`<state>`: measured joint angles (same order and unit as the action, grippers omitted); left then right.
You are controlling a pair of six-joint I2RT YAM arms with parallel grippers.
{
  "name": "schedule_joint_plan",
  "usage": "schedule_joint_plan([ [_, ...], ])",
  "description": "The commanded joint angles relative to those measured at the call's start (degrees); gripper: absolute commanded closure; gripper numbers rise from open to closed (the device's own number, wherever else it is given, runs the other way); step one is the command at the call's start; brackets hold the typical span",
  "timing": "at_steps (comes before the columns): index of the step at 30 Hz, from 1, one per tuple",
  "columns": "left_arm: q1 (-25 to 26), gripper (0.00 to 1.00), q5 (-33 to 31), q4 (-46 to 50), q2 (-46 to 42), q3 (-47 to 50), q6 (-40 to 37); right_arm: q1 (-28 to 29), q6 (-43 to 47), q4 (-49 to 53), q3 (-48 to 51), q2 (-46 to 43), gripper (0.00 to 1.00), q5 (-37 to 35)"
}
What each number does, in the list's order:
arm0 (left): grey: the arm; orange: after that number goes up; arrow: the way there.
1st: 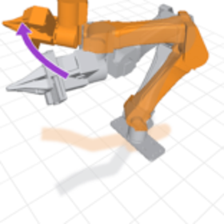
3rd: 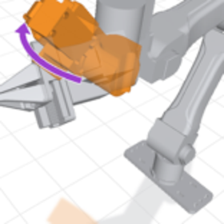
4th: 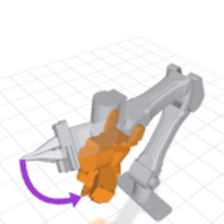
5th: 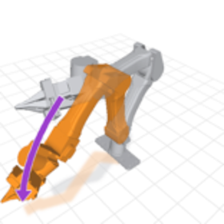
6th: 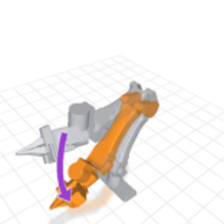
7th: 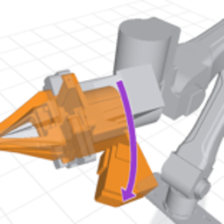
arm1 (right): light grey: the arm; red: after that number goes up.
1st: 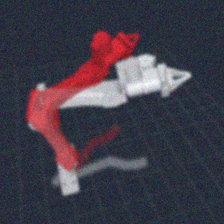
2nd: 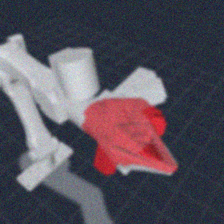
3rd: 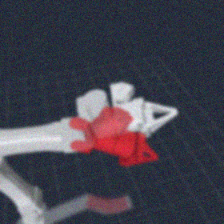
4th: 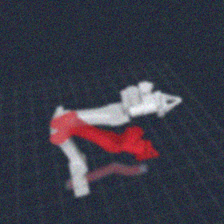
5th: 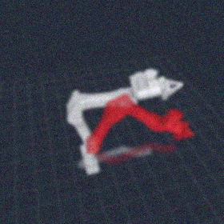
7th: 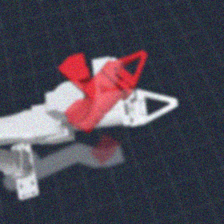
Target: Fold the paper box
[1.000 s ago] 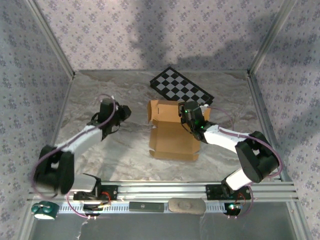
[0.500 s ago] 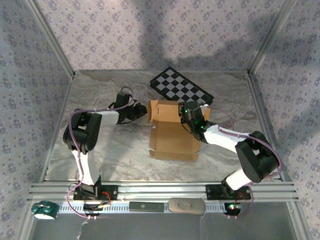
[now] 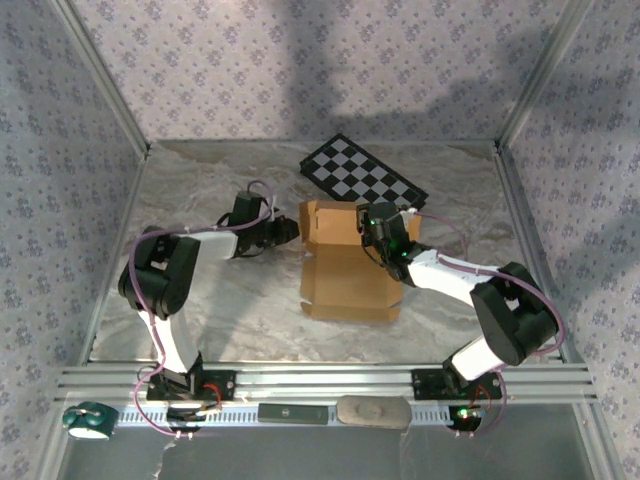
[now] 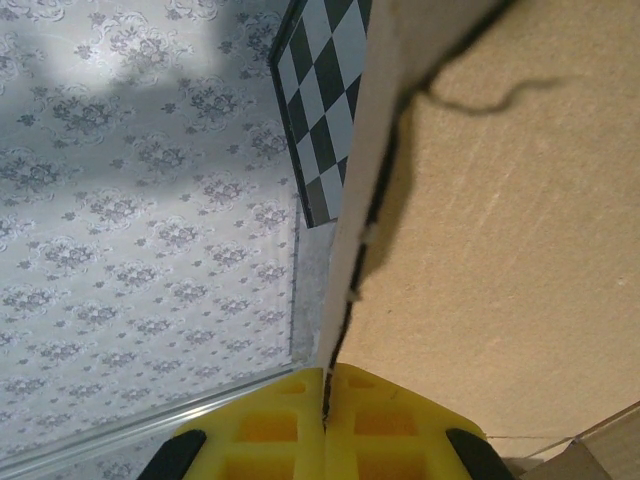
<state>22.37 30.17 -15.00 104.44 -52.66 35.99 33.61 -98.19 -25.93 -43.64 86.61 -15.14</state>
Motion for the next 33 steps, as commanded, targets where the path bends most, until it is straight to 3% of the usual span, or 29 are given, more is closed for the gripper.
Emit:
schedule_joint_plan([
  [1, 1.9, 0.81, 0.0, 0.7, -1.7, -1.1, -2.4, 0.0, -0.7, 0.0, 0.5, 0.2, 1.0, -0.3],
  [17, 6.2, 0.79, -3.2, -0.7, -3.9, 0.5, -2.4, 0.0, -0.8, -0.5, 1.0, 0.3, 1.0, 0.0],
  [26, 7.7, 0.75, -6.8, 3.9, -3.2, -2.2, -4.9, 0.0, -0.8, -0.7, 1.0, 0.1, 1.0, 0.4],
  [33, 10.0, 0.67, -11.0, 5.7, -4.6, -3.1, -8.1, -0.1, -0.8, -0.6, 1.2, -0.2, 1.0, 0.5],
])
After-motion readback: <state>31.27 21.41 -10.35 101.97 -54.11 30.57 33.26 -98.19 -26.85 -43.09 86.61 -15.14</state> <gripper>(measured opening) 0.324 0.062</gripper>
